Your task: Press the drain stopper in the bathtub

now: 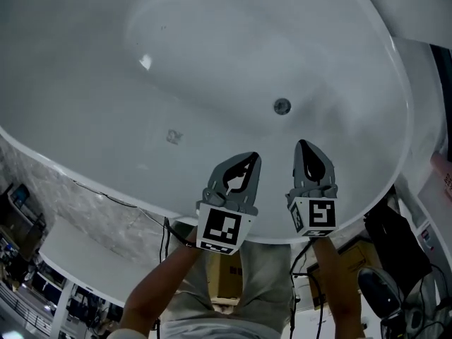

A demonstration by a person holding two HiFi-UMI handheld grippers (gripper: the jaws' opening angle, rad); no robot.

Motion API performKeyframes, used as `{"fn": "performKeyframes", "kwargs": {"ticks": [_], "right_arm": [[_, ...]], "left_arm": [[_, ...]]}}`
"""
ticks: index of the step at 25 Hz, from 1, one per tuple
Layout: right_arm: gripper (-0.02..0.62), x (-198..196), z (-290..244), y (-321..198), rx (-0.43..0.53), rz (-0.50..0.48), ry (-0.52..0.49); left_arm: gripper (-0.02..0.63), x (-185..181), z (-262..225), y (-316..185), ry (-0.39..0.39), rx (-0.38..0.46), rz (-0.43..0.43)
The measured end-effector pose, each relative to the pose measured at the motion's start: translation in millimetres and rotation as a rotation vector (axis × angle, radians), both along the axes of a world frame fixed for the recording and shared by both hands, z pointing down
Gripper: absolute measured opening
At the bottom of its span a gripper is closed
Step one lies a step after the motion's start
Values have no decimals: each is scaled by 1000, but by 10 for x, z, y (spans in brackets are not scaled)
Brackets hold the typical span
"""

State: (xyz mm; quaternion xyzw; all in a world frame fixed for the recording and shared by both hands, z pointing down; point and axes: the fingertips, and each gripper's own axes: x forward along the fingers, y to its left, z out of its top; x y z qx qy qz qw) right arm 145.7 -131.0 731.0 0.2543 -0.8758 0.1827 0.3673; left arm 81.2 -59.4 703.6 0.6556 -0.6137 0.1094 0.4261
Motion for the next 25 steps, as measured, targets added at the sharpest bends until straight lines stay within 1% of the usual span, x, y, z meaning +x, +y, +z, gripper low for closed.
{"fn": "performKeyframes", "kwargs": {"ticks": [7, 12, 15, 17, 19, 21, 23, 25], "right_arm": [[3, 159, 639, 0, -42, -19, 45], [3, 240, 1098, -36, -91, -16, 101], [3, 262, 1331, -59, -127, 5, 114], [3, 277, 1490, -42, -144, -4, 120], [3, 274, 1668, -50, -153, -22, 124], [3, 291, 1835, -80, -166, -34, 134], [3, 359, 1989, -76, -185, -40, 154], [3, 424, 2159, -58, -202, -45, 182]], "left_arm": [[-2, 53, 501, -170, -7, -27, 2], [-2, 136, 856, -257, -17, -82, 28], [0, 185, 1017, -277, -8, -110, 27], [0, 225, 1127, -275, -4, -127, 28], [-1, 255, 1283, -302, -11, -142, 42], [0, 307, 1446, -348, -26, -152, 74], [0, 374, 1560, -370, -25, -160, 100], [0, 395, 1653, -388, -21, -170, 105]]}}
